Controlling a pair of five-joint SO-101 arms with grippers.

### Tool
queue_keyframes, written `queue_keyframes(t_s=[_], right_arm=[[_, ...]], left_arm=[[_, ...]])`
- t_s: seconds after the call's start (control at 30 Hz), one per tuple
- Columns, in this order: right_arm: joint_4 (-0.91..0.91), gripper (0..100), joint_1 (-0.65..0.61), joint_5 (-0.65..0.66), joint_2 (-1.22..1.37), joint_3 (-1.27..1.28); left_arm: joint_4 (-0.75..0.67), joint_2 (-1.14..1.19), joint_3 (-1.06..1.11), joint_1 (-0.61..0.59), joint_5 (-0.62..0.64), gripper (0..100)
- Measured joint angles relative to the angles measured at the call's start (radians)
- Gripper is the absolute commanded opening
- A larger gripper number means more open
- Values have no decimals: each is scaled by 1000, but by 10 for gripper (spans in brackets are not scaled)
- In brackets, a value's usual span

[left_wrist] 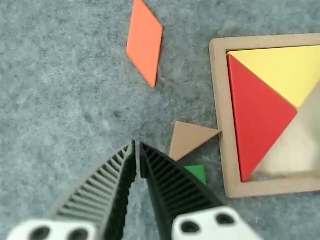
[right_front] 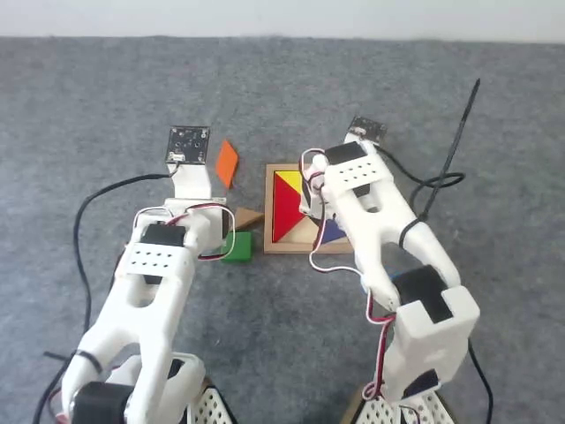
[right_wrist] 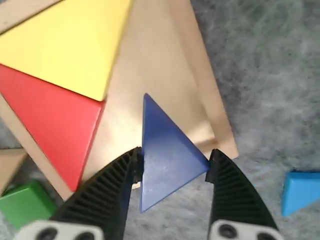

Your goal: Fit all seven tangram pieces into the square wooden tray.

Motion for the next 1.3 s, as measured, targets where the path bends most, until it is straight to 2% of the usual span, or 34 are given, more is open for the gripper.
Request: queue_keyframes(t_s=[0.23,0.47,0.77,0.97,1.03,1.2,1.3], right_arm=[[-2,165,2,-2,0,0],[-5,316,3,-2,0,-2],[-5,322,3,26,9,-32],[100,309,20,281,9,-158],[124,249,26,377,9,-181],[103,18,21,597,44,-196],[18,10,34,640,86,-196]], left_arm=[[21,0,-2,0,2,12],[28,0,-2,-20,6,12],[28,0,-2,-23,3,12],[28,0,-2,-23,5,12],[28,0,-2,-23,5,12],[28,0,-2,-23,5,12],[28,0,-2,-23,5,12]])
